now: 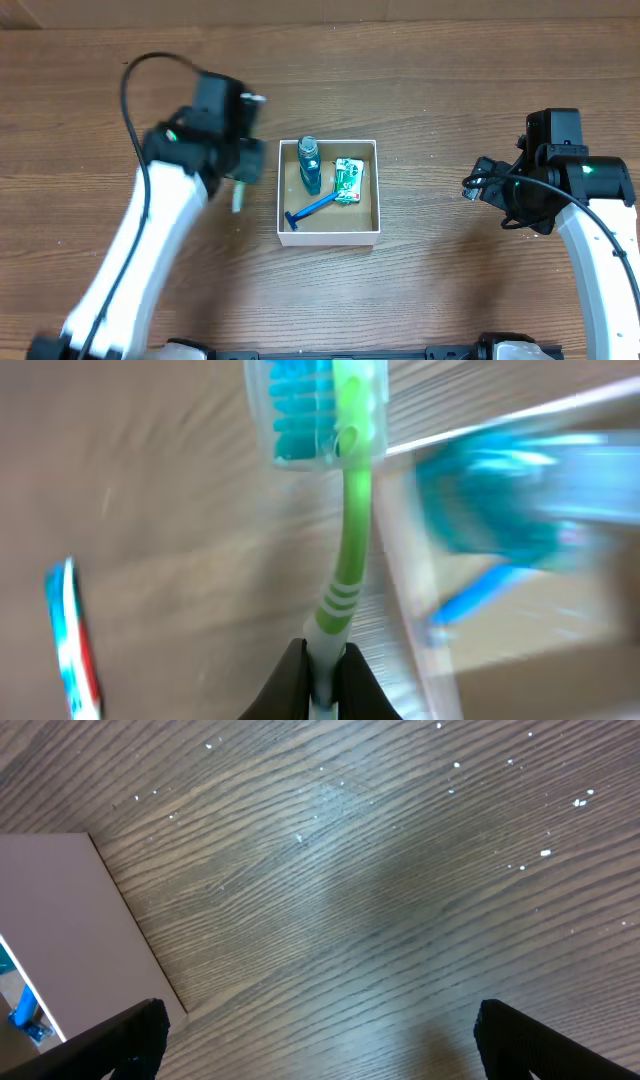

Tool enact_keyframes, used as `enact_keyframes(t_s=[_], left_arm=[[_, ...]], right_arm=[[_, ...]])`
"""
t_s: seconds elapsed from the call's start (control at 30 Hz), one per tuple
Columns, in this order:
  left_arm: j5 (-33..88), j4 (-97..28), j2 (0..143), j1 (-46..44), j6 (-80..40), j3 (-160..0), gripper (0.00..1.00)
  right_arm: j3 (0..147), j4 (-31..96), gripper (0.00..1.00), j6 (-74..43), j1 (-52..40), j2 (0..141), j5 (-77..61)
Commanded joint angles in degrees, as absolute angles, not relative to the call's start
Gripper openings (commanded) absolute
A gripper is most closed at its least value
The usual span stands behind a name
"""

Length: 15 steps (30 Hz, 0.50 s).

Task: Pack container
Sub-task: 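Drop the toothbrush into the box with the left gripper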

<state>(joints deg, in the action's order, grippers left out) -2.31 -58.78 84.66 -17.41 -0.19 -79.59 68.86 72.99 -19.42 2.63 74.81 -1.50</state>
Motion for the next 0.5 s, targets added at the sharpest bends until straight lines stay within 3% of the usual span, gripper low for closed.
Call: enact_keyframes(t_s=[0.0,0.17,0.47], left_arm=[[-5.89,-58.65,80.51,-29.12,7.42,-80.25,0.04],[-6.59,-56.21,83.88,-39.51,9.91,-79.18,0.04],[-6.63,-52.05,102.00,-40.86,10.74,-78.94,0.04]], right_arm=[[68.93,72.66,1.00,-18.98,2.96,74.11,-1.58],[68.93,72.66,1.00,-19.00,2.96,74.11,-1.61],[68.93,72.71,1.00,-19.00,2.96,74.11,-1.61]])
